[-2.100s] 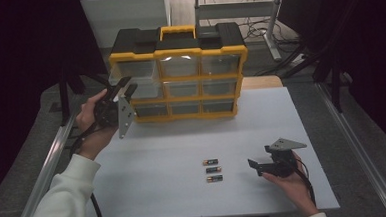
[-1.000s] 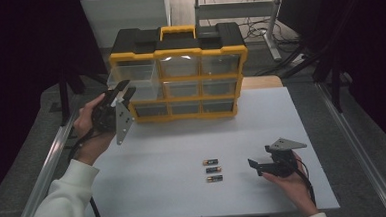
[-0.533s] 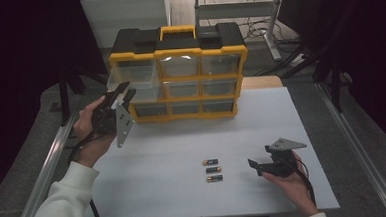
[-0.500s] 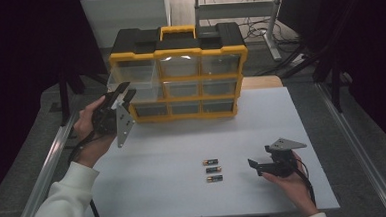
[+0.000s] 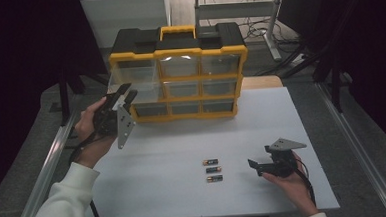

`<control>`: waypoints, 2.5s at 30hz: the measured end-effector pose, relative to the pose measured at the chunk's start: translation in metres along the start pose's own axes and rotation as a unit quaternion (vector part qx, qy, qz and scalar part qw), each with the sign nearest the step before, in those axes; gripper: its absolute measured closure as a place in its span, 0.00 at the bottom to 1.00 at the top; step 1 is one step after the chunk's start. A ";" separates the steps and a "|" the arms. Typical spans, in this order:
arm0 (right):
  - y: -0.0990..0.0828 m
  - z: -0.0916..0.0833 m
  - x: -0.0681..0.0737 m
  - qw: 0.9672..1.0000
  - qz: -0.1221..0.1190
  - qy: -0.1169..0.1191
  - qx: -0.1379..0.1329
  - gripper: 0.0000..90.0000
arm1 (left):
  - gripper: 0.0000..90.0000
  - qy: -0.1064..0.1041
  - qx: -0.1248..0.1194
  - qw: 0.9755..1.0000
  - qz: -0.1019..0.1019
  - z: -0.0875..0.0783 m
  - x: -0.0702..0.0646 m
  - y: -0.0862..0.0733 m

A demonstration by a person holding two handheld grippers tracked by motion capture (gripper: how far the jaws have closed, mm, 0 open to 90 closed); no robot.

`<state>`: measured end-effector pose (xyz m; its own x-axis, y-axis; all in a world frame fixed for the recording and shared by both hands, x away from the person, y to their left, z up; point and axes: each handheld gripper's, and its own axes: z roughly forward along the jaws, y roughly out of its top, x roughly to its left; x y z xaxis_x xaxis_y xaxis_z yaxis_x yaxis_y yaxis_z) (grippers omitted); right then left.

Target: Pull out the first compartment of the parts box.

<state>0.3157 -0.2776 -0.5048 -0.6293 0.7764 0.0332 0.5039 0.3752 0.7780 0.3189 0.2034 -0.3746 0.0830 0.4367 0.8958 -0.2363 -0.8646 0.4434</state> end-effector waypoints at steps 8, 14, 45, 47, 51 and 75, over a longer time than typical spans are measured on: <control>0.000 0.000 0.000 1.000 -0.001 -0.001 0.001 0.15 | 0.74 -0.006 0.007 1.000 -0.013 0.001 0.003 0.001; 0.000 0.000 0.000 1.000 -0.001 -0.001 0.002 0.15 | 0.68 -0.011 0.010 0.999 -0.033 -0.002 0.006 0.000; 0.000 0.001 0.001 1.000 -0.007 -0.002 0.009 0.15 | 0.25 -0.193 -0.003 0.949 -0.248 -0.034 -0.008 0.003; 0.000 0.001 0.001 1.000 -0.006 -0.002 0.008 0.15 | 0.24 -0.204 -0.002 0.944 -0.259 -0.033 -0.011 0.001; 0.000 0.001 0.001 1.000 -0.005 -0.002 0.007 0.15 | 0.23 -0.225 0.000 0.934 -0.278 -0.032 -0.017 -0.003; 0.001 0.002 -0.001 1.000 -0.001 -0.001 0.001 0.15 | 0.19 -0.325 0.029 0.863 -0.385 -0.027 -0.052 -0.027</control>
<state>0.3182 -0.2767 -0.5051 -0.6298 0.7762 0.0308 0.5039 0.3780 0.7767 0.2945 0.2105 -0.4341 0.7243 0.6719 0.1549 0.1792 -0.4004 0.8987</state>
